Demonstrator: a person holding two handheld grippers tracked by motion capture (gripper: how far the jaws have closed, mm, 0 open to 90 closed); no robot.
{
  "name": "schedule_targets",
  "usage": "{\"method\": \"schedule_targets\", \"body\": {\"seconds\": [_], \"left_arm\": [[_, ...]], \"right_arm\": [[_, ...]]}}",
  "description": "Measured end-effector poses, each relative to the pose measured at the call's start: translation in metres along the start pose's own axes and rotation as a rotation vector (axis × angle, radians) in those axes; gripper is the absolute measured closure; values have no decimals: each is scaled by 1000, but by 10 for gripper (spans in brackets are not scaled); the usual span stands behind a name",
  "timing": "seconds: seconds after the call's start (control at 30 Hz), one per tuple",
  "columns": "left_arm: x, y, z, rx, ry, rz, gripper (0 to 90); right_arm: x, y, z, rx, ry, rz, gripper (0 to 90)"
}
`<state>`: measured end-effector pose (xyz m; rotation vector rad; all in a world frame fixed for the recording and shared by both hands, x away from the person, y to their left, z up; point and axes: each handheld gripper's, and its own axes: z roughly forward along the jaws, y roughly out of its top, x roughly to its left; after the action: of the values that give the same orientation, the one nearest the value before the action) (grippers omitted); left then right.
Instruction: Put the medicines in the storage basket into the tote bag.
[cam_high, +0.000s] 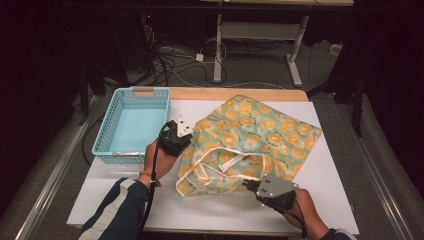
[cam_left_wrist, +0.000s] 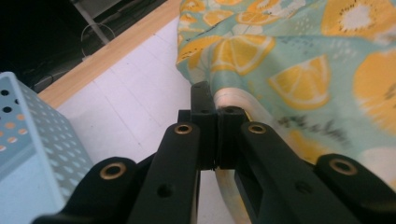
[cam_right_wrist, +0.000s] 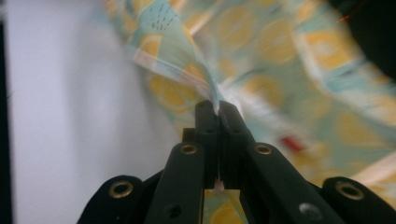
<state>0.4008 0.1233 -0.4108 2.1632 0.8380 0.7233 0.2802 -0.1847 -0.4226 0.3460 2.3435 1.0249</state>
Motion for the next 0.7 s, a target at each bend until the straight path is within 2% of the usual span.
{"method": "schedule_targets", "body": {"seconds": [0.1,0.17,0.27,0.33,0.43,0.53,0.7], "left_arm": [[5,0,-9,-16,0,-7,874],[8,1,-17,-34,1,-9,874],[12,4,-29,-71,0,-22,874],[15,5,-35,-100,-17,-43,874],[17,7,-45,-144,-25,-54,873],[17,7,-55,-177,-24,-51,873],[17,10,-71,-232,-34,-59,873]], "right_arm": [[-11,10,-21,-81,-111,2,893],[-19,17,-35,-129,-164,18,893],[-30,27,-51,-168,-240,12,894],[-36,34,-59,-194,-284,13,895],[-45,43,-67,-235,-336,11,895],[-55,50,-75,-283,-372,33,896],[-68,58,-85,-330,-411,57,896]]}}
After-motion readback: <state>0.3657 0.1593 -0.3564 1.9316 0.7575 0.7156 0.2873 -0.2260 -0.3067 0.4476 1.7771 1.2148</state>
